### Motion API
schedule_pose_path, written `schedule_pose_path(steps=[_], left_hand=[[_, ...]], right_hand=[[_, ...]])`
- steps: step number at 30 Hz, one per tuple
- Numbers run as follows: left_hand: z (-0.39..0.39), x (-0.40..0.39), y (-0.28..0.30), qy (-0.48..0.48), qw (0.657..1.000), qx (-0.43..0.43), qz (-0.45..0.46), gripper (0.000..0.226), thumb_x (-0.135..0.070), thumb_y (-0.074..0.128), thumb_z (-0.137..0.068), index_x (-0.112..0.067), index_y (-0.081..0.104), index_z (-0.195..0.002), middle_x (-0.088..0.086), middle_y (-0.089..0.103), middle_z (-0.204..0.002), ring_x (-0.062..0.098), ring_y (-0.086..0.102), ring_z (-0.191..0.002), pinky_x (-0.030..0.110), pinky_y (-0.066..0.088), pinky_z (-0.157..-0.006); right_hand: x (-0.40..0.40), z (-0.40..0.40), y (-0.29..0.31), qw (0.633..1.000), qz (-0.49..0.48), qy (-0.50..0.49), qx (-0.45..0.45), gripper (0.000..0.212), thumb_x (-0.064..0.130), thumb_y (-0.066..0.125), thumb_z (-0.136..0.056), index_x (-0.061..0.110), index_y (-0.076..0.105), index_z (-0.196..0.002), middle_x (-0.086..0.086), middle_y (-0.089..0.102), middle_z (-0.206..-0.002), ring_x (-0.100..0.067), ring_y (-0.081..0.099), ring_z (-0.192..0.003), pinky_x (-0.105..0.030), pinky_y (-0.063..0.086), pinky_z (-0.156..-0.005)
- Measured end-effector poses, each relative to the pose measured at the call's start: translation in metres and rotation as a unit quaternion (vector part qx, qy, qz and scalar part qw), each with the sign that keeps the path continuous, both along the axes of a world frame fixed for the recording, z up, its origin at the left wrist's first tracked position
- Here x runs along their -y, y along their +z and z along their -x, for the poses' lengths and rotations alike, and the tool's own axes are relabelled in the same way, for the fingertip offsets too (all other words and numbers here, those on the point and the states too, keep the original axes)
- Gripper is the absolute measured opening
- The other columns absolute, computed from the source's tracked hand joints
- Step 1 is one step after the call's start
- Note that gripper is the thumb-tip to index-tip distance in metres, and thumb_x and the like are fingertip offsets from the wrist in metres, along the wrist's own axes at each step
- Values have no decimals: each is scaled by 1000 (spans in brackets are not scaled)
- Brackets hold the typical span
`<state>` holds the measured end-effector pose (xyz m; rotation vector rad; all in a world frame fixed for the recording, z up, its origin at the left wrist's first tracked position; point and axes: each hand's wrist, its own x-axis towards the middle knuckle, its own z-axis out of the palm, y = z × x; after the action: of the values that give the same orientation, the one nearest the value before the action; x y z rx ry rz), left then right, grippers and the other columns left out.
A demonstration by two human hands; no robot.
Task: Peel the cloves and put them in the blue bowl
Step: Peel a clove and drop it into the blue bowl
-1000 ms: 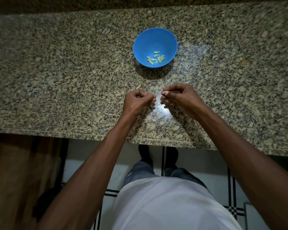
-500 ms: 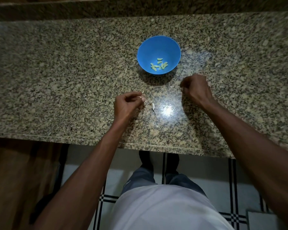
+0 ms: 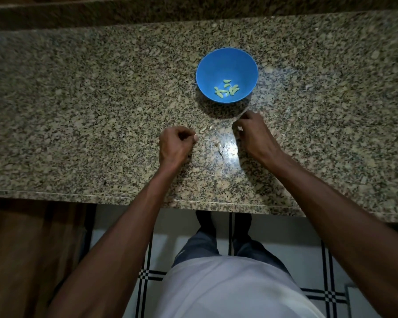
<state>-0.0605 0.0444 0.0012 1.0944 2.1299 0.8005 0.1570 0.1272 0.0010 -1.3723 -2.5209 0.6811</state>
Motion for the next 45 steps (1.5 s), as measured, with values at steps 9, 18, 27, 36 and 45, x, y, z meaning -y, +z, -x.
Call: schedule_pose_path(steps=[9, 18, 27, 36, 45], left_hand=[[-4, -3, 1, -113, 985, -104, -72, 11, -11, 71, -94, -15, 74, -104, -1, 71, -102, 10, 66, -85, 35, 61, -80], [-6, -22, -6, -177, 970, -135, -99, 23, -1, 63, -96, -9, 71, -115, 5, 67, -113, 15, 64, -98, 34, 59, -91], [-35, -20, -17, -362, 881, -295, -71, 26, 12, 74, -80, -6, 66, -97, 10, 62, -103, 23, 51, -98, 36, 56, -80], [-38, 39, -10, -309, 928, -193, -80, 21, 5, 67, -93, -5, 71, -111, 9, 67, -111, 19, 60, -101, 23, 56, -87], [-14, 13, -14, -161, 967, -198, -16, 60, 19, 45, -86, -5, 53, -140, 13, 47, -141, 24, 39, -129, 30, 45, -102]], right_hand=[[33, 18, 18, 989, 111, -50, -87, 33, 26, 79, -91, 5, 75, -116, -7, 67, -100, -17, 62, -76, -23, 48, -66], [28, 19, 16, 982, 119, -109, -96, 13, 2, 64, -95, 1, 76, -101, -7, 74, -93, -12, 68, -71, -5, 48, -59], [-11, 18, 15, 993, 71, -82, -49, 20, -8, 61, -95, 1, 77, -102, -17, 72, -98, -23, 68, -73, -38, 62, -67], [24, 3, 19, 990, 32, -100, -90, 27, 6, 69, -97, 1, 72, -123, -17, 65, -117, -21, 60, -97, -34, 58, -83], [48, 22, 12, 996, 62, -37, -59, 16, -6, 59, -95, -1, 72, -86, -14, 60, -96, -27, 59, -83, -30, 47, -64]])
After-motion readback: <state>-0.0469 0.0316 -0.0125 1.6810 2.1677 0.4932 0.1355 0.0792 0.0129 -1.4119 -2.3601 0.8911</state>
